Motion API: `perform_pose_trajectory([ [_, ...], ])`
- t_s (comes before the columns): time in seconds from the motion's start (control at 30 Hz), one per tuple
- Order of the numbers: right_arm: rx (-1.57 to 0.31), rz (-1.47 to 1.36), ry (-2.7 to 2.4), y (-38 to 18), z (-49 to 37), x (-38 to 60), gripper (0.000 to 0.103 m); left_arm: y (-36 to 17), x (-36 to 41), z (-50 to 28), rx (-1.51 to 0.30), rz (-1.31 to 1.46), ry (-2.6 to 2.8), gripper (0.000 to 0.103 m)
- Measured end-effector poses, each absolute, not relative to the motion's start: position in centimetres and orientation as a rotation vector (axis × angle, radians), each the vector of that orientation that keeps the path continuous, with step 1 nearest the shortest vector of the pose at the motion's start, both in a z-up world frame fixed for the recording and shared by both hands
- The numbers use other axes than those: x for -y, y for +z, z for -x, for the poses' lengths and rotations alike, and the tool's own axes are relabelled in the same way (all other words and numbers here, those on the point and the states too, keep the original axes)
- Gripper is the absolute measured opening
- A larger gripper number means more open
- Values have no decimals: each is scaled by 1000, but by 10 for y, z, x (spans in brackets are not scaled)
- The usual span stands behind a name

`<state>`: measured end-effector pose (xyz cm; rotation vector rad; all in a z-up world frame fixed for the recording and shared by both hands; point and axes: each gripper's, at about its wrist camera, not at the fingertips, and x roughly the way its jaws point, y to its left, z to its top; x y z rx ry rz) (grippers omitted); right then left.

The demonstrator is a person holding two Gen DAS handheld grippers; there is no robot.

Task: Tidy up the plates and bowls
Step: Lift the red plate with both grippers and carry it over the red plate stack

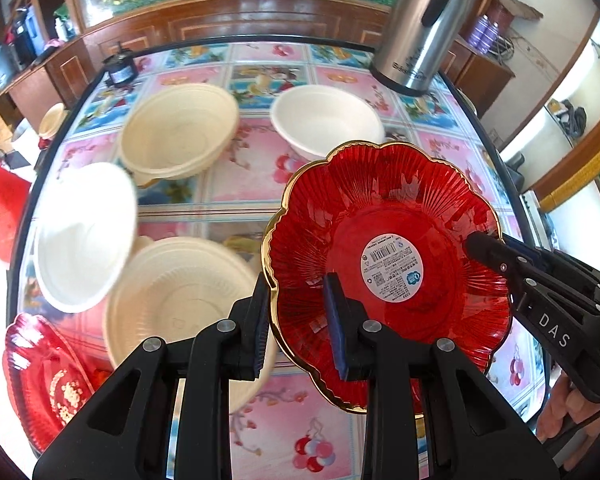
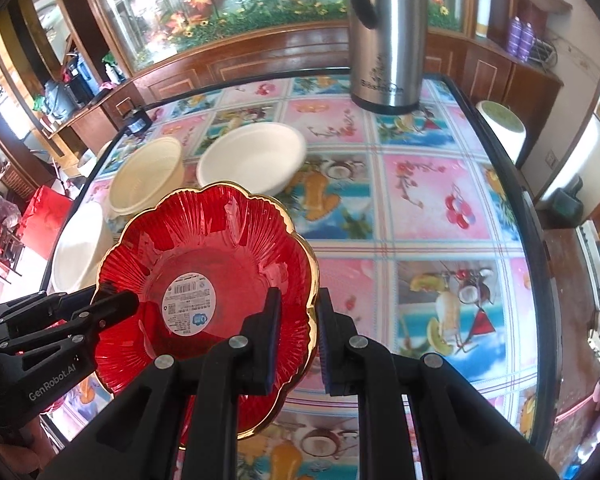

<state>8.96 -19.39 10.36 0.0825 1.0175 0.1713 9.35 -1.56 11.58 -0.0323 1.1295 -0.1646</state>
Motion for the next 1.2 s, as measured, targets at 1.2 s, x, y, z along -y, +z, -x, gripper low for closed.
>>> perform_pose_trajectory([
  [1.2,-997,139,567,108,-84,-17,15,129,-191,-3,-1053,298,260,25],
])
